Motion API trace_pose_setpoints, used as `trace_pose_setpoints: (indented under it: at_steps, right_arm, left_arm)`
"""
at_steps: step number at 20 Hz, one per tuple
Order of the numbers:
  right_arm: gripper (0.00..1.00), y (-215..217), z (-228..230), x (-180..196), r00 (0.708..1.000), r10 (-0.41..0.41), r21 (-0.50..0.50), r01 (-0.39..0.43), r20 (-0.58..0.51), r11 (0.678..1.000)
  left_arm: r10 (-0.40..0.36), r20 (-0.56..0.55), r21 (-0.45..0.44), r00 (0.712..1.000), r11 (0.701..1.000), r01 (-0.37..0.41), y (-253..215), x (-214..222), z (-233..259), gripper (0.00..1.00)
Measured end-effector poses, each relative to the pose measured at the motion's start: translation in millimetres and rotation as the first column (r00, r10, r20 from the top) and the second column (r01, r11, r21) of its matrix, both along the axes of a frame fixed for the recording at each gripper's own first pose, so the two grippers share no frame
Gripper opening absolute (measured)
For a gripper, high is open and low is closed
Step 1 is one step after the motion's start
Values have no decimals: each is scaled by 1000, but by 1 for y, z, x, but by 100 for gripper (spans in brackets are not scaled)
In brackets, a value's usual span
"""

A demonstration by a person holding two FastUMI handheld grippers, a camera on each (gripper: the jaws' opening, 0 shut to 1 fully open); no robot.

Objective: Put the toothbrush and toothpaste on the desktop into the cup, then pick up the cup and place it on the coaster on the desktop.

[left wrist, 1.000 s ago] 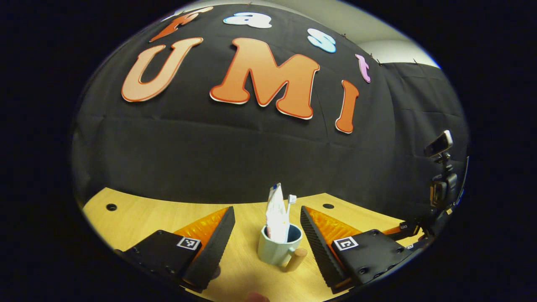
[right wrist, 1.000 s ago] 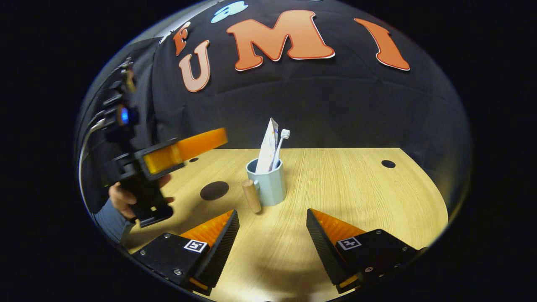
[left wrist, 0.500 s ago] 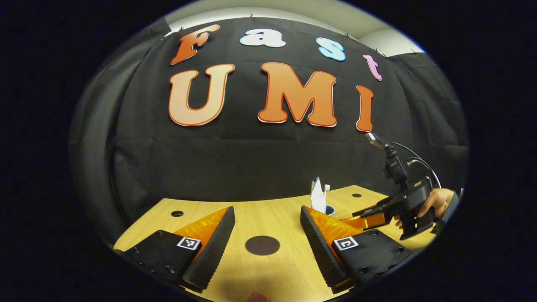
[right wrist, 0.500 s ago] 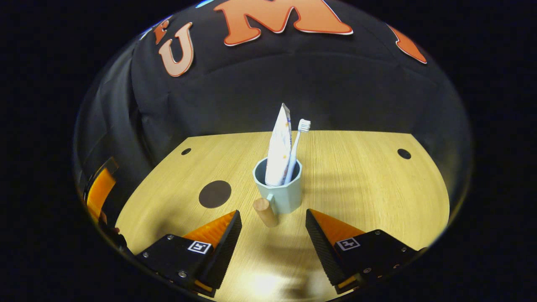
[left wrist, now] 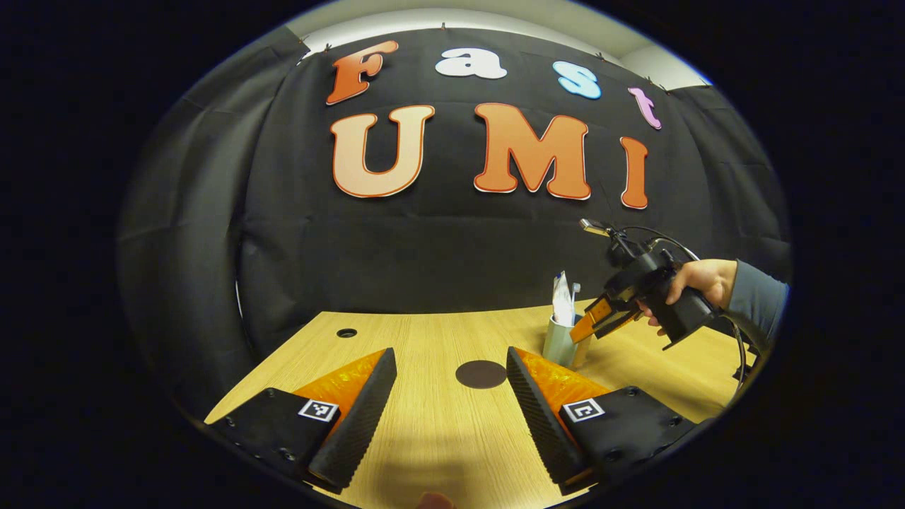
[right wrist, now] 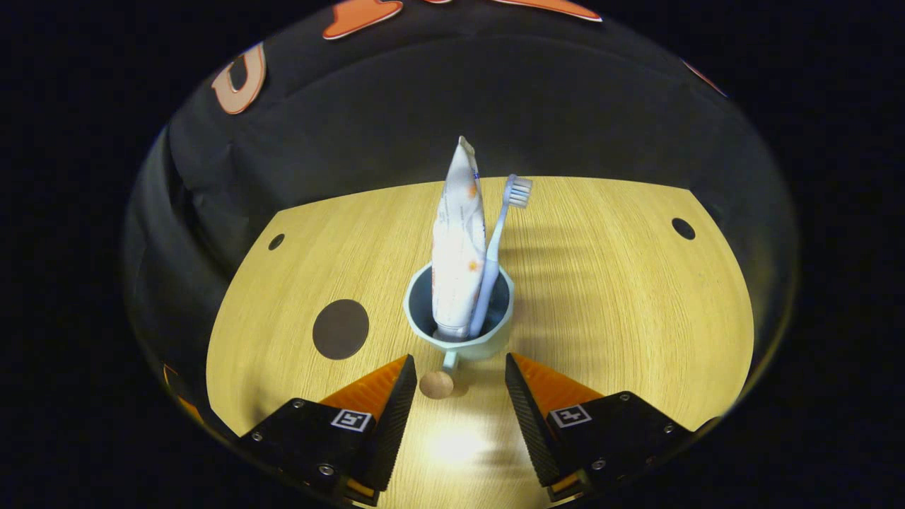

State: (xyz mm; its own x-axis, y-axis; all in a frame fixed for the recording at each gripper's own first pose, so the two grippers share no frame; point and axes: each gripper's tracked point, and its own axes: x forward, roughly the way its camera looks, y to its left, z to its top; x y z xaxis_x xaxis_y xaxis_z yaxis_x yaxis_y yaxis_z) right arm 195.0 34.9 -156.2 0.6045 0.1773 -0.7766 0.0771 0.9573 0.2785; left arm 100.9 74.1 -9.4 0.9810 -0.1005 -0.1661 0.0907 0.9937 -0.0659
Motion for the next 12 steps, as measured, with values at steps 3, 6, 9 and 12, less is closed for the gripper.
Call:
trace_pose_setpoints:
  at_steps: [3, 6, 9, 12]
  right_arm:
    - [72, 0, -11, 9, 998, -40, -1, 40, -53, 999]
    - [68, 4, -18, 11, 995, -45, -10, 44, -94, 999]
    - [65, 3, -19, 13, 993, -42, -55, 36, -106, 998]
    - [59, 0, -17, 10, 992, -28, -103, 15, -122, 995]
  left_arm:
    - [10, 3, -6, 1000, 1000, -10, 0, -1, 2, 99]
    - [17, 5, -2, 1000, 1000, -17, 4, -5, 1, 99]
    - [25, -4, -8, 1000, 1000, -25, 4, -7, 0, 99]
    - [29, -12, -13, 1000, 999, -29, 5, -8, -4, 99]
